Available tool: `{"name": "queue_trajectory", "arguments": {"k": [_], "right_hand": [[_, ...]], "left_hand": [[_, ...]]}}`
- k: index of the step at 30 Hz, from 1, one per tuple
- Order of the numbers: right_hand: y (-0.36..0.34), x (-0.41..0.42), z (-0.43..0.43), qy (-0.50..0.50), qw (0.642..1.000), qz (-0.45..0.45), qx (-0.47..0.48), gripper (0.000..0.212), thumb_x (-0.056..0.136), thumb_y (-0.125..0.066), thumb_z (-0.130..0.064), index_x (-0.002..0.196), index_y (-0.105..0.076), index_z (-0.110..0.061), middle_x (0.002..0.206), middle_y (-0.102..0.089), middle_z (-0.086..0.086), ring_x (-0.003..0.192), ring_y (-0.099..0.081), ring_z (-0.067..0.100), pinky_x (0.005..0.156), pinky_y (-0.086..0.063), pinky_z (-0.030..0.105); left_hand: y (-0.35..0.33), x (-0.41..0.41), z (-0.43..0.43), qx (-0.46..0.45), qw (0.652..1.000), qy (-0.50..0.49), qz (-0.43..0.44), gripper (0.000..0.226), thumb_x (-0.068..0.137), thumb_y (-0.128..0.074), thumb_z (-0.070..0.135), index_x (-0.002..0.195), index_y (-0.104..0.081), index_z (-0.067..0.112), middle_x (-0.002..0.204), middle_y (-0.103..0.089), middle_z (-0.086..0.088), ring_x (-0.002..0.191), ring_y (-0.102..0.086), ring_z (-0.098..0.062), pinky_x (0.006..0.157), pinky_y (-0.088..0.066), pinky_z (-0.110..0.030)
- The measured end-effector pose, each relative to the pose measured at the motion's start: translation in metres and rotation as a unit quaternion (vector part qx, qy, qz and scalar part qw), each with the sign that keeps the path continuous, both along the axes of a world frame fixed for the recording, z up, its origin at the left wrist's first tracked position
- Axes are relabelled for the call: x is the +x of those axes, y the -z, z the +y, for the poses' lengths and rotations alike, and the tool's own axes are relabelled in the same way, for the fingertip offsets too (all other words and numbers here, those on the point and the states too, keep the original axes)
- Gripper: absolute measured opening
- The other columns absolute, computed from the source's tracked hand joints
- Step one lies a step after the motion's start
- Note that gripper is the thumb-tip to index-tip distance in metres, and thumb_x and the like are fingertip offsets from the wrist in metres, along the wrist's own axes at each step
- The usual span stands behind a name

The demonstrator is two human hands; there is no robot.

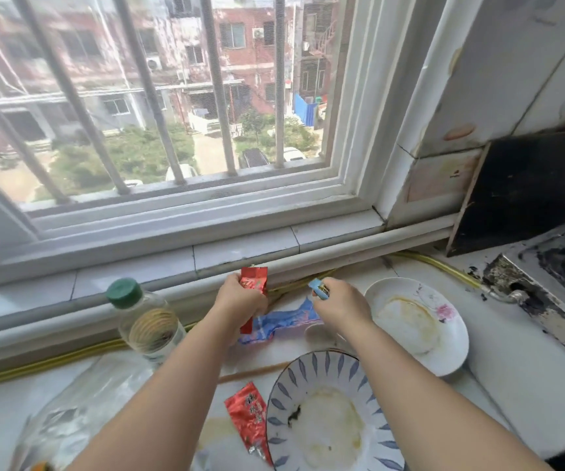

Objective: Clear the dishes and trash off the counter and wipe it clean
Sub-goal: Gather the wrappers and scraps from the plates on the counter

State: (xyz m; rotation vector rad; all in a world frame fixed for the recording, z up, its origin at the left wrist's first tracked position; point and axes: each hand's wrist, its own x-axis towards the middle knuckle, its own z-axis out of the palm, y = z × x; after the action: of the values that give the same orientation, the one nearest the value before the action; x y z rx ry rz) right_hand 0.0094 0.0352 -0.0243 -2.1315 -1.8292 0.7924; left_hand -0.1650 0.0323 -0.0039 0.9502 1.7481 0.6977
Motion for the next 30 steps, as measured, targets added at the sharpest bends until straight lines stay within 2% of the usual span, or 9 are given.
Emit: {"name": "queue_trajectory", "arguments": {"k": [2, 4, 7, 12, 14, 17, 21, 26, 30], "right_hand": [[-0.003, -0.013, 0.007, -0.06, 0.998, -0.034, -0.013, 0.012, 0.08, -0.055, -0.014, 0.077, -0.046, -0.021, 0.082, -0.055, 0.001, 0.079, -0.051, 0.026, 0.054, -0.031, 0.027], [-0.002, -0.029, 0.012, -0.138, 0.986, -0.092, -0.026, 0.01, 0.08, -0.059, -0.018, 0.086, -0.053, -0.023, 0.091, -0.06, 0.001, 0.087, -0.056, 0.025, 0.06, -0.036, 0.025], [0.008, -0.052, 0.017, -0.257, 0.943, -0.208, -0.034, 0.027, 0.084, -0.059, -0.025, 0.11, -0.057, -0.024, 0.113, -0.063, 0.001, 0.107, -0.059, 0.024, 0.075, -0.043, 0.029], [0.014, -0.067, 0.025, -0.324, 0.899, -0.294, -0.005, 0.029, 0.086, -0.059, -0.024, 0.115, -0.057, -0.022, 0.117, -0.062, 0.003, 0.11, -0.058, 0.024, 0.079, -0.045, 0.03], [0.006, -0.063, 0.03, -0.313, 0.909, -0.273, 0.022, 0.025, 0.086, -0.058, -0.026, 0.111, -0.059, -0.024, 0.115, -0.064, 0.001, 0.109, -0.059, 0.024, 0.077, -0.044, 0.029], [-0.013, -0.049, 0.036, -0.283, 0.935, -0.21, 0.047, 0.01, 0.081, -0.058, -0.032, 0.087, -0.054, -0.025, 0.103, -0.065, 0.0, 0.099, -0.06, 0.025, 0.067, -0.04, 0.027], [-0.033, -0.024, 0.037, -0.225, 0.967, -0.112, 0.041, 0.023, 0.077, -0.062, -0.036, 0.067, -0.047, -0.022, 0.078, -0.055, -0.003, 0.076, -0.051, 0.023, 0.051, -0.03, 0.025], [-0.033, -0.009, 0.025, -0.14, 0.985, 0.09, 0.039, 0.01, 0.076, -0.057, -0.013, 0.076, -0.053, -0.023, 0.075, -0.062, -0.001, 0.072, -0.059, 0.021, 0.055, -0.044, 0.028], [-0.026, -0.008, 0.016, -0.128, 0.98, 0.152, 0.022, 0.024, 0.075, -0.052, -0.014, 0.096, -0.051, -0.025, 0.085, -0.064, 0.001, 0.077, -0.061, 0.025, 0.067, -0.055, 0.042]], "left_hand": [[0.004, -0.004, -0.009, 0.004, 1.0, -0.02, 0.019, 0.046, 0.072, -0.07, 0.002, 0.11, -0.048, 0.015, 0.095, -0.058, -0.006, 0.076, -0.053, -0.02, 0.063, -0.042, -0.027], [0.012, -0.008, -0.018, 0.012, 0.997, -0.041, 0.062, 0.039, 0.072, -0.072, 0.009, 0.105, -0.052, 0.017, 0.088, -0.06, -0.002, 0.076, -0.055, -0.02, 0.068, -0.043, -0.028], [0.022, -0.013, -0.03, 0.02, 0.994, -0.072, 0.083, 0.014, 0.083, -0.059, 0.014, 0.095, -0.055, 0.02, 0.075, -0.057, 0.002, 0.069, -0.053, -0.019, 0.065, -0.045, -0.032], [0.033, -0.015, -0.044, 0.025, 0.99, -0.07, 0.12, 0.013, 0.093, -0.048, 0.015, 0.1, -0.047, 0.025, 0.089, -0.059, 0.001, 0.085, -0.057, -0.02, 0.078, -0.048, -0.036], [0.032, -0.014, -0.045, 0.039, 0.986, -0.066, 0.145, 0.018, 0.092, -0.046, 0.011, 0.101, -0.044, 0.026, 0.092, -0.058, 0.001, 0.088, -0.056, -0.021, 0.077, -0.045, -0.035], [0.03, -0.01, -0.045, 0.069, 0.976, -0.053, 0.202, 0.024, 0.089, -0.046, 0.008, 0.108, -0.045, 0.023, 0.103, -0.056, -0.001, 0.096, -0.054, -0.023, 0.082, -0.045, -0.035], [0.033, -0.002, -0.046, 0.046, 0.948, 0.007, 0.316, 0.028, 0.088, -0.059, 0.021, 0.113, -0.045, 0.02, 0.111, -0.05, -0.001, 0.101, -0.051, -0.022, 0.084, -0.048, -0.037], [0.035, 0.004, -0.054, -0.073, 0.901, 0.121, 0.409, 0.068, 0.071, -0.077, 0.04, 0.123, -0.039, 0.017, 0.122, -0.041, -0.004, 0.112, -0.049, -0.024, 0.083, -0.047, -0.035], [0.036, 0.009, -0.059, -0.041, 0.867, 0.144, 0.476, 0.04, 0.085, -0.062, 0.014, 0.12, -0.042, 0.013, 0.123, -0.04, -0.008, 0.108, -0.051, -0.027, 0.079, -0.047, -0.034]]}}
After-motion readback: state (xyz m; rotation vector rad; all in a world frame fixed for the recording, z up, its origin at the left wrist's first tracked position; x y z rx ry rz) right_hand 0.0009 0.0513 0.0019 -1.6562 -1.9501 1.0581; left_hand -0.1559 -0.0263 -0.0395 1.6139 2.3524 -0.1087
